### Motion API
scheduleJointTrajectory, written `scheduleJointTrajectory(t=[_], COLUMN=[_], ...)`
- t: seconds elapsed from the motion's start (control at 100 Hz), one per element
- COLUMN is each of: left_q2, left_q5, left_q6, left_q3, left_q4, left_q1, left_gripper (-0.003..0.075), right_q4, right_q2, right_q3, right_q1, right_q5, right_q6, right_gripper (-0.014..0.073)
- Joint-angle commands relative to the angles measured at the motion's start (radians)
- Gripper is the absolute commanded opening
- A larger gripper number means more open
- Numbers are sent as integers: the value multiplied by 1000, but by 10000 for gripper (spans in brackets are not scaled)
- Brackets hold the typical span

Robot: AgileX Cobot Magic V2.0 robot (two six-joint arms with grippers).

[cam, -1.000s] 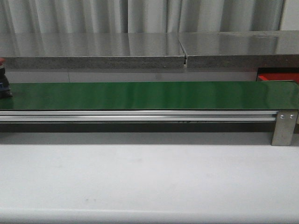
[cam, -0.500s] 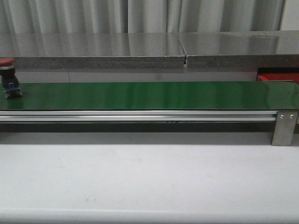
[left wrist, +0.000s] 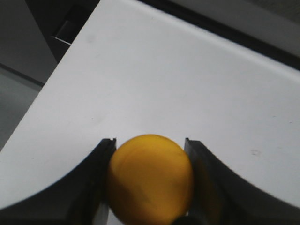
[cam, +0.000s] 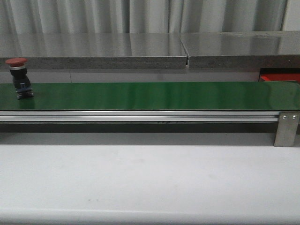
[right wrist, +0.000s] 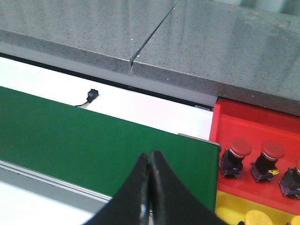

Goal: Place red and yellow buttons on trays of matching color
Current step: 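Grasp the yellow button and set it on the belt, open left gripper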

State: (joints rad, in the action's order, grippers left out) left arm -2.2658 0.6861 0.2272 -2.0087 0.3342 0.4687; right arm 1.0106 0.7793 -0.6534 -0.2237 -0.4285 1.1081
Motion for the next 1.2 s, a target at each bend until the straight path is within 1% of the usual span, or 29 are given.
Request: scheduleJointTrajectory(t=[0.0, 0.1, 0.28, 0.35, 0.44, 0.54, 0.7, 0.78, 0.85, 1.01, 1.19], left_q2=[149, 230, 353, 392, 448, 513, 626, 670, 683, 664, 621], left_q5=[17, 73, 158, 169, 162, 108, -79, -151, -196, -251, -297], left_q6=[-2, -2, -2, -2, -2, -2, -2, -2, -2, -2, -2], left_q3=[-37, -37, -37, -28, 24, 133, 400, 526, 604, 686, 693], left_q4=[59, 108, 106, 108, 108, 108, 106, 103, 103, 108, 108], left_q1=[1, -3, -37, -60, -97, -151, -225, -251, -269, -272, -270], left_gripper=[-20, -20, -20, -20, -20, -20, -20, -20, -20, -20, -20], right_q4=[21, 21, 21, 21, 21, 21, 21, 21, 21, 21, 21], right_q2=[-7, -7, -7, -7, -7, -7, -7, -7, -7, -7, -7], right_q3=[-29, -29, -29, -29, -29, -29, -29, -29, -29, -29, -29], right_q1=[2, 2, 2, 2, 2, 2, 2, 2, 2, 2, 2], right_q5=[40, 40, 40, 40, 40, 40, 40, 40, 40, 40, 40], right_q6=[2, 2, 2, 2, 2, 2, 2, 2, 2, 2, 2], right_gripper=[-117, -117, -117, -117, -117, -117, -117, -117, -117, -117, -117])
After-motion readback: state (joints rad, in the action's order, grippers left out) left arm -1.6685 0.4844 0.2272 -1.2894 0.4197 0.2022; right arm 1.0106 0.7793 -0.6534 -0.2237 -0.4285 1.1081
